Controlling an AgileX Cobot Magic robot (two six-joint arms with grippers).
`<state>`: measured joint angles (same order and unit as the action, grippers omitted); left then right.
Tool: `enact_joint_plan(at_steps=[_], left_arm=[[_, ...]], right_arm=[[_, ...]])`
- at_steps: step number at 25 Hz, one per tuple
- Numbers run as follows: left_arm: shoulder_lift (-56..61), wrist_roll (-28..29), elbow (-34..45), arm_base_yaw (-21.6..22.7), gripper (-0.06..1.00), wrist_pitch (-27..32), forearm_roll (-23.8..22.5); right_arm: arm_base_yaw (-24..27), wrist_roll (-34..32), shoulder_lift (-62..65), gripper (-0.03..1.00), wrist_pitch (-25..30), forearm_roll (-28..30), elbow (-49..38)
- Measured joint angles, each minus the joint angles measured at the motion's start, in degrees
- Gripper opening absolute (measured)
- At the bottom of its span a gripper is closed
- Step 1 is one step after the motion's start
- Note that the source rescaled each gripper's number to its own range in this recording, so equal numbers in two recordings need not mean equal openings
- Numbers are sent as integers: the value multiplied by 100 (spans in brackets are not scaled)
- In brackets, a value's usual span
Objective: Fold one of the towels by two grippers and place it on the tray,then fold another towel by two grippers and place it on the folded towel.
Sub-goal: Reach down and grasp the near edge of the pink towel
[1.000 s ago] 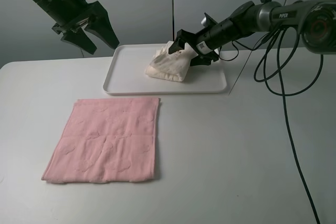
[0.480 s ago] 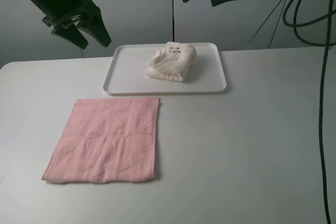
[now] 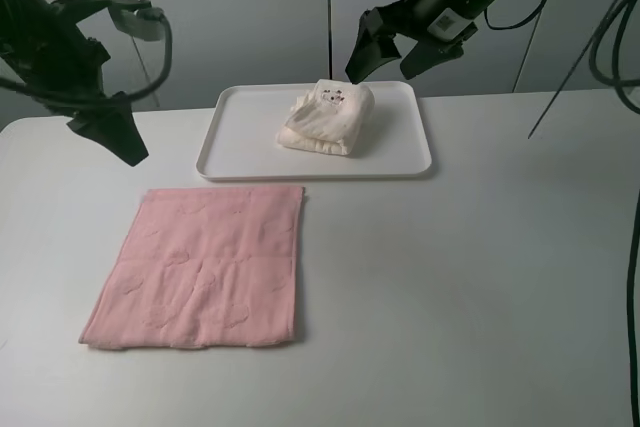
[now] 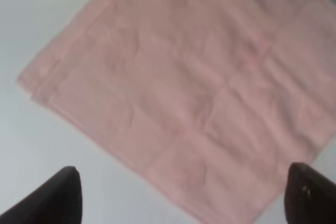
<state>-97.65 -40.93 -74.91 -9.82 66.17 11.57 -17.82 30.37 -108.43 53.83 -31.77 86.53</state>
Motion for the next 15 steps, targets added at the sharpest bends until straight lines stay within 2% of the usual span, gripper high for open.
enact_joint_plan(at_steps=[4,7,9,12,15], left_arm=[[247,-980,702,0,100,-116,-451],[274,-1818,1098,0,100,-169,-543],[274,-2339,1339,0,100,-195,-580],[282,-2678,1662,0,100,-474,-582],[282,-2805,2059,0,100,-999,-582]], right_arm=[[-1010,195,363,95,50,777,-417],[-1796,207,362,95,169,1413,-547],[-2256,361,362,95,193,1627,-595],[-2759,725,362,95,182,1833,-598],[-3135,732,351,95,70,1922,-598]])
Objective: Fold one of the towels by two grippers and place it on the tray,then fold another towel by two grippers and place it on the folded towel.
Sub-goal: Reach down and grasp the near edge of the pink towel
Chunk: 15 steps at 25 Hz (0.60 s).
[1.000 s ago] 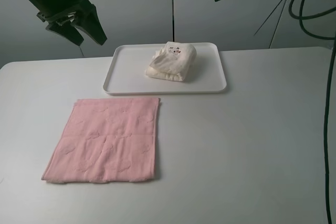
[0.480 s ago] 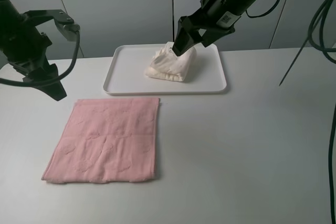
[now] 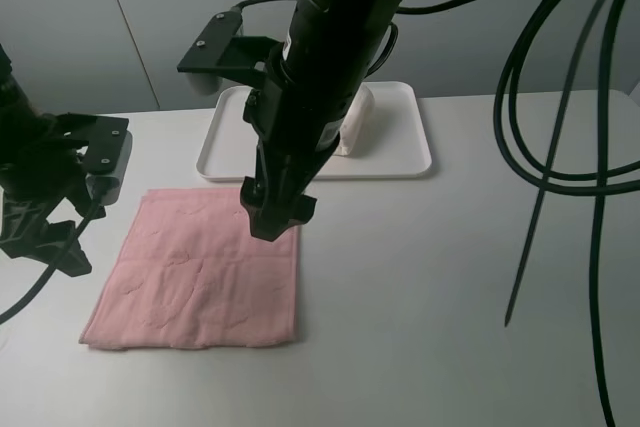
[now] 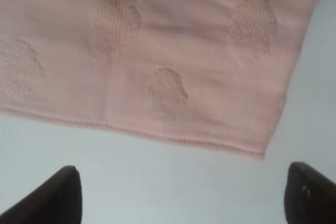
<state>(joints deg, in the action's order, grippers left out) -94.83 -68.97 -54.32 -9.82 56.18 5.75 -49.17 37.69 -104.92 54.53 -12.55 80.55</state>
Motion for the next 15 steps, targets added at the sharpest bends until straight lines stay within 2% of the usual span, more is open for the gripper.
enact_joint_plan(at_steps=[5,10,15], left_arm=[[0,-478,891,0,100,-757,0],[0,-638,1571,0,100,-1412,-15],[0,-559,1896,-345,100,-1792,-504]], right_arm=[[-441,-135,-355,100,-43,97,0],[-868,-144,-809,100,-52,135,0],[-1157,-144,-1147,100,-115,272,0]])
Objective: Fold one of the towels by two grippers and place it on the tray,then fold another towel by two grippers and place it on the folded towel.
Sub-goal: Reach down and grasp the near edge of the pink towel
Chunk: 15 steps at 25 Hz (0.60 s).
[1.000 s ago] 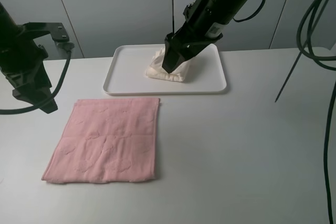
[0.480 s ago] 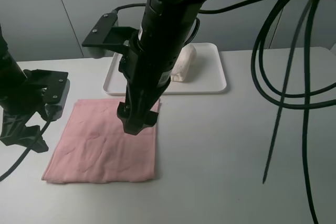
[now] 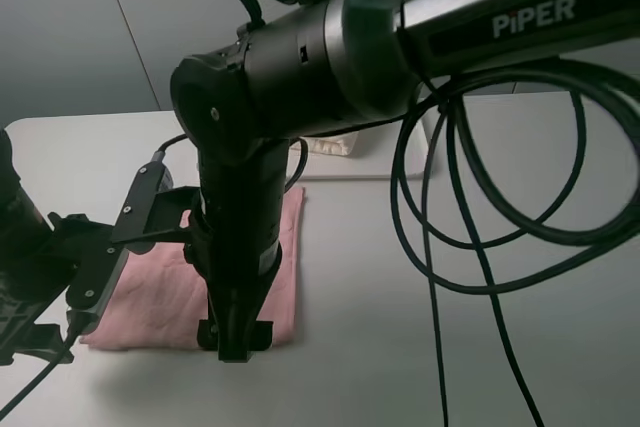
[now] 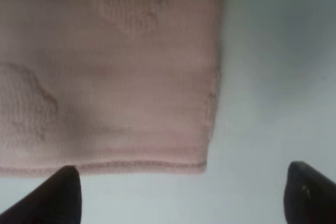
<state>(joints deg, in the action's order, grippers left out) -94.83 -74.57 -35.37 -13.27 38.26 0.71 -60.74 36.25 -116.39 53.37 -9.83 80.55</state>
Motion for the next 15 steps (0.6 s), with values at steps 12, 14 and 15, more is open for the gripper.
enact_joint_plan(at_steps=[12,14,15], left_arm=[[-213,277,169,-131,100,-523,-71],[-222,277,283,-142,100,-574,-71],[-222,277,323,-142,100,-604,-71]], right_arm=[[-27,-66,-131,100,-369,128,0],[-27,-66,-131,100,-406,128,0],[-27,-66,-131,100,-419,128,0]])
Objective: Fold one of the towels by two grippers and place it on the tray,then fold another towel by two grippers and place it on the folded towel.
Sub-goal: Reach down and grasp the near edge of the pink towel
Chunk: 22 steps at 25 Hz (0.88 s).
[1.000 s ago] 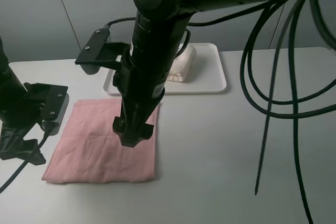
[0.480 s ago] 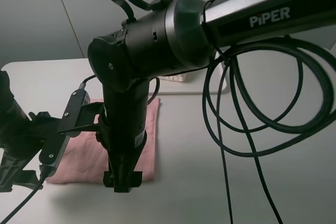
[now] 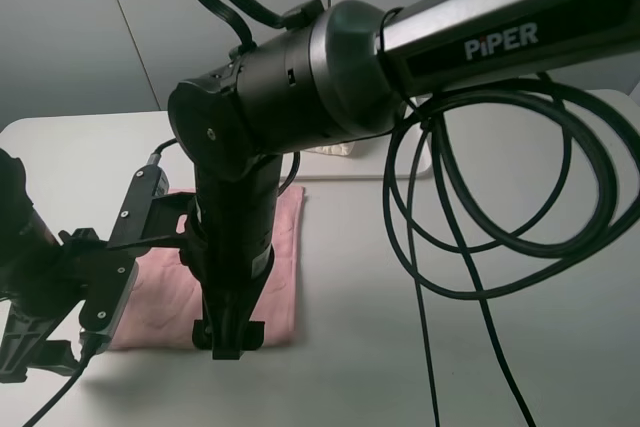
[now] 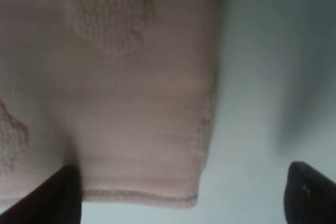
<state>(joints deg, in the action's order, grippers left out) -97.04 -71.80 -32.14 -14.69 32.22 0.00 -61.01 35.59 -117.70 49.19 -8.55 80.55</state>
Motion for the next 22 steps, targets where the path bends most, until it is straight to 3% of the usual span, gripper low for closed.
enact_joint_plan(at_steps=[9,22], left_arm=[[-107,34,95,0,100,-307,0],[-135,72,95,0,100,-356,0]], right_arm=[[0,0,0,100,-221,0,0],[-9,23,-532,100,-57,175,-93]])
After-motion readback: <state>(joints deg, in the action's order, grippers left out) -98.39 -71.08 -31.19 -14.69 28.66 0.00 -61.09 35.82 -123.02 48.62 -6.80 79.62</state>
